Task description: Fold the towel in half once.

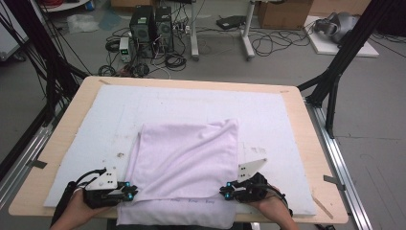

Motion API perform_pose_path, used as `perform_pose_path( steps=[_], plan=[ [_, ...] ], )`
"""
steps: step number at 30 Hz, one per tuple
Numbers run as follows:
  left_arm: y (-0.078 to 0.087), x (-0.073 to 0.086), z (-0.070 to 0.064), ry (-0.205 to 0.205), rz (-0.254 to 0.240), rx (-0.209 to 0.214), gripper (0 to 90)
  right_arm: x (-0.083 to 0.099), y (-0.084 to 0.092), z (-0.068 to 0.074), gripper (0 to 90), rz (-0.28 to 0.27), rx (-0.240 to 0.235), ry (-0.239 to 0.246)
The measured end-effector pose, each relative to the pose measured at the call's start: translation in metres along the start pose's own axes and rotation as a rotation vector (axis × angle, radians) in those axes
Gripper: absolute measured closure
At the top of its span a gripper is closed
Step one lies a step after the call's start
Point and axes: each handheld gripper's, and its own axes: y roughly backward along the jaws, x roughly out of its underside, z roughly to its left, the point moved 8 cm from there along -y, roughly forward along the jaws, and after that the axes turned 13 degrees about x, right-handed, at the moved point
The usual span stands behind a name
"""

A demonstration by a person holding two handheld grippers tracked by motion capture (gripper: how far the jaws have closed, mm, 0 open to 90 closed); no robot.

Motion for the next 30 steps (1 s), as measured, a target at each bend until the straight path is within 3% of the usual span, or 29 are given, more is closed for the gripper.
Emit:
perform_pose_path(
  steps=[2, 5, 9, 12, 13, 15, 18, 21, 27, 30],
  plan=[
    [0.004, -0.002, 0.001, 0.0, -0.002, -0.015, 87.4, -0.003, 0.003, 0.001, 86.1, 0.0, 0.002, 0.011],
    [0.019, -0.008, -0.002, -0.008, -0.032, -0.044, 87.8, -0.017, 0.017, 0.005, 86.3, -0.064, 0.011, 0.027],
    [0.043, -0.015, -0.019, -0.023, -0.08, -0.06, 88.2, -0.027, 0.043, 0.02, 86.5, -0.104, -0.007, 0.047],
    [0.047, -0.012, -0.033, -0.027, -0.082, -0.037, 88.0, -0.023, 0.057, 0.039, 85.3, -0.119, -0.076, 0.046],
    [0.045, -0.011, -0.034, -0.028, -0.073, -0.029, 87.4, -0.02, 0.059, 0.043, 81.0, -0.116, -0.092, 0.048],
    [0.039, -0.009, -0.032, -0.018, -0.062, -0.027, 78.4, -0.016, 0.059, 0.042, 76.3, -0.112, -0.084, 0.029],
    [0.031, -0.013, -0.021, -0.012, -0.057, -0.036, 68.5, -0.017, 0.052, 0.029, 71.3, -0.121, -0.063, -0.002],
    [0.027, -0.022, -0.002, -0.01, -0.064, -0.064, 64.1, -0.023, 0.044, 0.009, 68.2, -0.117, -0.008, -0.011],
    [0.023, -0.038, 0.055, 0.039, -0.078, -0.139, 64.0, -0.038, 0.028, -0.045, 66.2, -0.105, 0.09, -0.065],
    [0.02, -0.05, 0.085, 0.067, -0.077, -0.153, 63.8, -0.046, 0.021, -0.073, 64.8, -0.094, 0.132, -0.073]
  ],
)
